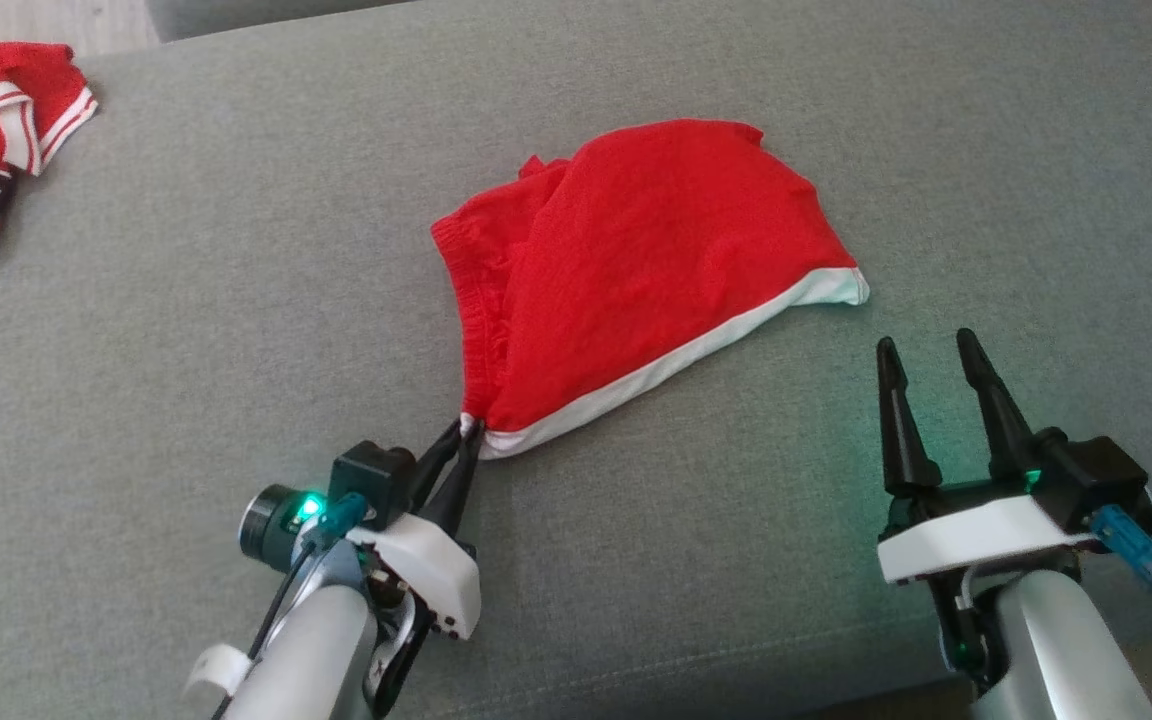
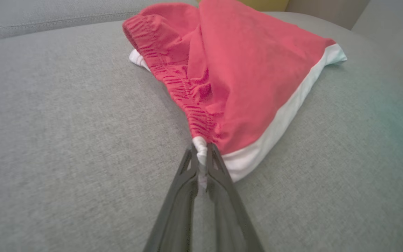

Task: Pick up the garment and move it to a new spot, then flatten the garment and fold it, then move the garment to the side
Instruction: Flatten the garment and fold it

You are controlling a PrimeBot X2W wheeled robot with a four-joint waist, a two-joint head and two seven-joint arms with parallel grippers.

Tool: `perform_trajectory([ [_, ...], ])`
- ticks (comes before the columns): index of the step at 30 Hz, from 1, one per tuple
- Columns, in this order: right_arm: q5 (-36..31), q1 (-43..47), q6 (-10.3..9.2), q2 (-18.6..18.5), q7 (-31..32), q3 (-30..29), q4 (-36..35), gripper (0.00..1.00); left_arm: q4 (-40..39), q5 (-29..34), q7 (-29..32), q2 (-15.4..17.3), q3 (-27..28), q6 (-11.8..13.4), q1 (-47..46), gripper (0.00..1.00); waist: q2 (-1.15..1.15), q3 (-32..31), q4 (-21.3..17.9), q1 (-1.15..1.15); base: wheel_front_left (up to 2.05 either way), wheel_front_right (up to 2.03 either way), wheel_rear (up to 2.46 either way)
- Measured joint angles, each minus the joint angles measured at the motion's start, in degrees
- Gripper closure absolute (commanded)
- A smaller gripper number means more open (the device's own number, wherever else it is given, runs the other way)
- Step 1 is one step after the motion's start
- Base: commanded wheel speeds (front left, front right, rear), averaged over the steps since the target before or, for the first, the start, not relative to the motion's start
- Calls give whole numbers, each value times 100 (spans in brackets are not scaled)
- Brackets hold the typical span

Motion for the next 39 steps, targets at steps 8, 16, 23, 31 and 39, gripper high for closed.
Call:
perform_trajectory([
  [8,-414,-259,0,0,0,-379,643,0,-415,-223,-110,56,292,301,202,100,0,-101,162,0,0,0,0],
  [16,-714,-752,0,-1,0,-332,1758,0,-690,-320,-116,157,431,436,580,100,0,-100,297,0,0,0,0],
  [23,-1131,-1592,0,-4,0,-290,2807,0,-824,-361,-152,157,422,472,583,100,0,-36,397,0,0,0,0],
  [31,-1318,-1986,0,-9,0,-114,3778,0,-853,-378,-152,155,382,471,583,100,0,6,501,0,0,0,0],
  [39,-1318,-2318,0,-21,0,192,4019,12,-882,-413,-156,157,371,476,576,100,0,77,533,0,0,0,0],
])
